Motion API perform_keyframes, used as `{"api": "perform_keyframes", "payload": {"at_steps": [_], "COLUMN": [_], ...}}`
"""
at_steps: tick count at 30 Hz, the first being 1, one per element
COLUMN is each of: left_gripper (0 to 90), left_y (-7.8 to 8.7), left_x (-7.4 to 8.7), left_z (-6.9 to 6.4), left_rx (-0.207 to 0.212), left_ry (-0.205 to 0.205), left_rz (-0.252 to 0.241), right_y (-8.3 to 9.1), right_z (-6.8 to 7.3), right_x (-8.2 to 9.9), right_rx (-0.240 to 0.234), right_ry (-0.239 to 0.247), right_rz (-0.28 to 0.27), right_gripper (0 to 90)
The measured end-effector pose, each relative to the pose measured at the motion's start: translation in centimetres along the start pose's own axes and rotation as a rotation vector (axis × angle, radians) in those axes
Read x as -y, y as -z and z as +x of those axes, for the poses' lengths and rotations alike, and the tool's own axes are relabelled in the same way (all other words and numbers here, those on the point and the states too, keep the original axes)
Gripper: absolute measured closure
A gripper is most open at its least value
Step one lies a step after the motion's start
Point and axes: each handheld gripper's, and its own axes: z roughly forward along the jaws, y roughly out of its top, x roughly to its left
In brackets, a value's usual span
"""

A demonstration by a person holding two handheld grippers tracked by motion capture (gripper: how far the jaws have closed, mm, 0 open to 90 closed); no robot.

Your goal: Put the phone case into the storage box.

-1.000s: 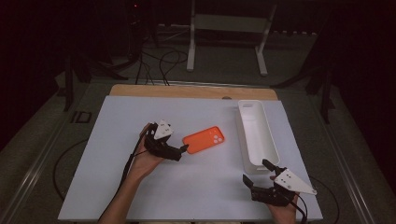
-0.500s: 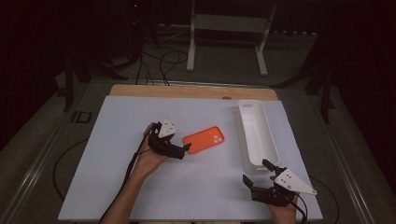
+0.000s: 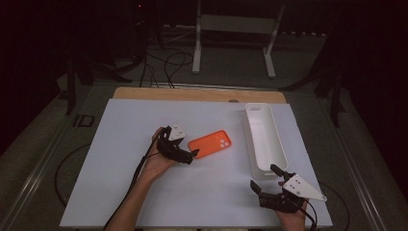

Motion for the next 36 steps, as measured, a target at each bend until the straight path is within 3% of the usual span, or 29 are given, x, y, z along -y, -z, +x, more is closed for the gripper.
{"api": "perform_keyframes", "payload": {"at_steps": [36], "left_gripper": [0.1], "left_y": [-3.3], "left_x": [0.8], "left_z": [0.4], "left_rx": [0.019], "left_ry": [0.032], "left_rz": [0.067], "right_y": [0.0], "right_z": [0.1], "right_x": [0.1], "right_rx": [-0.003], "right_ry": [0.0], "right_rz": [0.002], "right_gripper": [9.0]}}
